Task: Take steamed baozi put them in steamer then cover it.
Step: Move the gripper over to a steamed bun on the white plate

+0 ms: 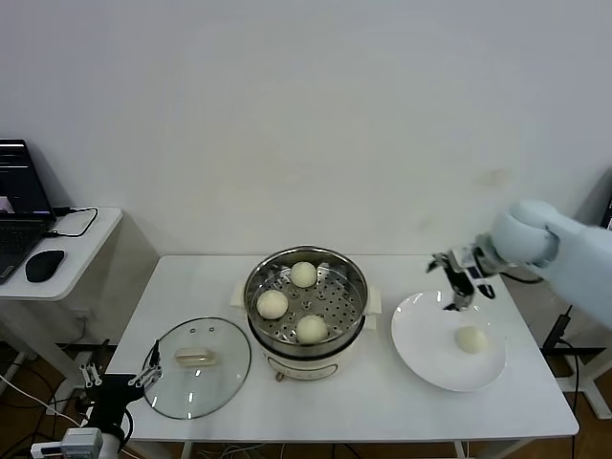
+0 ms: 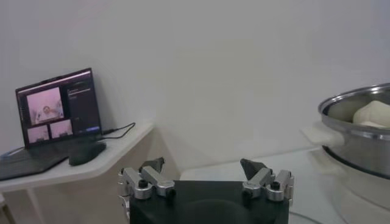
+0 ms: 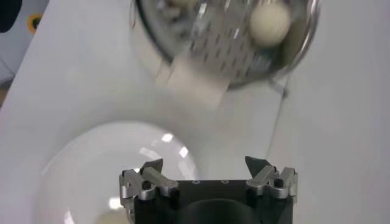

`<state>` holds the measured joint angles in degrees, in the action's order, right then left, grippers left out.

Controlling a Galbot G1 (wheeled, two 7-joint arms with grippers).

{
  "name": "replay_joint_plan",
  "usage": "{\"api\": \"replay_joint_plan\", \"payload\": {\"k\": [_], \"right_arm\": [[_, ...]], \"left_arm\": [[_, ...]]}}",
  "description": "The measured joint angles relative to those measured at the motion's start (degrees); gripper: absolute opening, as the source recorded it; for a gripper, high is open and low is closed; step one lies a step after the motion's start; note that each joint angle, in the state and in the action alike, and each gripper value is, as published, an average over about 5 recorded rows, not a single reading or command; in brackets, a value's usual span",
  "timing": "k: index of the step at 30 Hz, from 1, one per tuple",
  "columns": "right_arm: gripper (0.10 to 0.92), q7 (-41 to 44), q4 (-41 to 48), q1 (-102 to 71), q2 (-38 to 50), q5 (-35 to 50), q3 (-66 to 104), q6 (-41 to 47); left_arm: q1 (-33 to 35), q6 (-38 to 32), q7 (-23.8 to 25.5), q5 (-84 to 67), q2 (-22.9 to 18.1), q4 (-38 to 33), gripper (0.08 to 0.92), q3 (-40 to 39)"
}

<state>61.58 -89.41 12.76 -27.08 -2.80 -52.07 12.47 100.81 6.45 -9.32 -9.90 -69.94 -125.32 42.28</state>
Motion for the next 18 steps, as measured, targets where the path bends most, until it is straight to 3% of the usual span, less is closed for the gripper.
{"api": "replay_joint_plan", "payload": {"k": [18], "right_arm": [[0.823, -0.8, 12.1, -21.4, -0.1, -10.2, 15.9, -2.1]], "left_arm": [[0.6, 0.1, 0.0, 0.2, -0.1, 0.6, 0.823, 0.5]]}}
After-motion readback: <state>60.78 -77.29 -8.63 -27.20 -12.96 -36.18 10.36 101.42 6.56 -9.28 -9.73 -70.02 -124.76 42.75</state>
